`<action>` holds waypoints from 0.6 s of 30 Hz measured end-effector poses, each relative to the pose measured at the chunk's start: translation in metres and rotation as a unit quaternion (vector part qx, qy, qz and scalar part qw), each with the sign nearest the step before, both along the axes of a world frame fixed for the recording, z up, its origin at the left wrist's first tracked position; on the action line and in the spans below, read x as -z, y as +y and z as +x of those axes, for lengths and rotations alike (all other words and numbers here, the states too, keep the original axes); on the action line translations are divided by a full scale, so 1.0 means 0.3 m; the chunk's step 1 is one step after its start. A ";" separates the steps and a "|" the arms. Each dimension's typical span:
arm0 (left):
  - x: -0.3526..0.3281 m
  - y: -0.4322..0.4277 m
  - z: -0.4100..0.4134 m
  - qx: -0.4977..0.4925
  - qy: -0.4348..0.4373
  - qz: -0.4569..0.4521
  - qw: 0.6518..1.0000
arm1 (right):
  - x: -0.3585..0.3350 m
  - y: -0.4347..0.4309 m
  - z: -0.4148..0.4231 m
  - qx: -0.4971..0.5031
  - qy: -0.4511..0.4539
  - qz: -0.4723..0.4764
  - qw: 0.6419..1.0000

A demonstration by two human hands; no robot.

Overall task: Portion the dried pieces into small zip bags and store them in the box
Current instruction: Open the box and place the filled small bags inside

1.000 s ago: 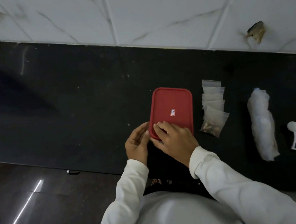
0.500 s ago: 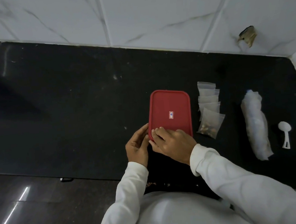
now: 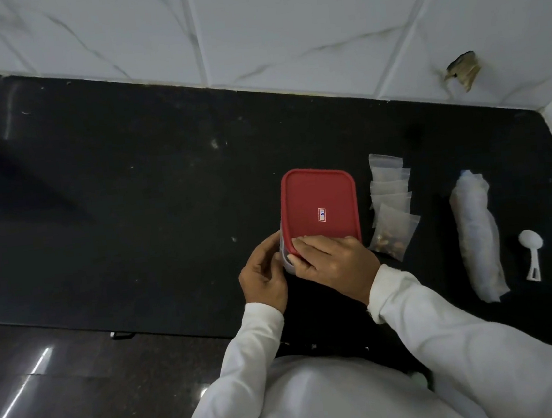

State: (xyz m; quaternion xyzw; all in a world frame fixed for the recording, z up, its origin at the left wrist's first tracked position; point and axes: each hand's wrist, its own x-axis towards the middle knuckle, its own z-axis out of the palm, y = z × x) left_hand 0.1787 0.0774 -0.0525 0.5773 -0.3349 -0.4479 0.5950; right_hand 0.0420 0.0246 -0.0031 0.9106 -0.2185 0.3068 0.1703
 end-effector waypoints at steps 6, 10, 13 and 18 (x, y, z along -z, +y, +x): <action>-0.007 -0.010 0.003 -0.001 0.011 0.005 1.000 | -0.051 0.000 0.000 0.017 -0.080 0.051 0.995; -0.019 -0.026 0.007 -0.008 0.060 0.029 0.998 | -0.049 0.004 0.009 0.049 -0.085 0.100 0.990; -0.022 -0.028 -0.011 0.034 -0.017 0.016 0.999 | -0.051 0.015 0.006 0.053 -0.066 0.111 0.990; -0.009 -0.035 -0.031 0.074 -0.067 0.011 0.995 | -0.062 0.011 -0.009 0.058 -0.108 0.148 0.981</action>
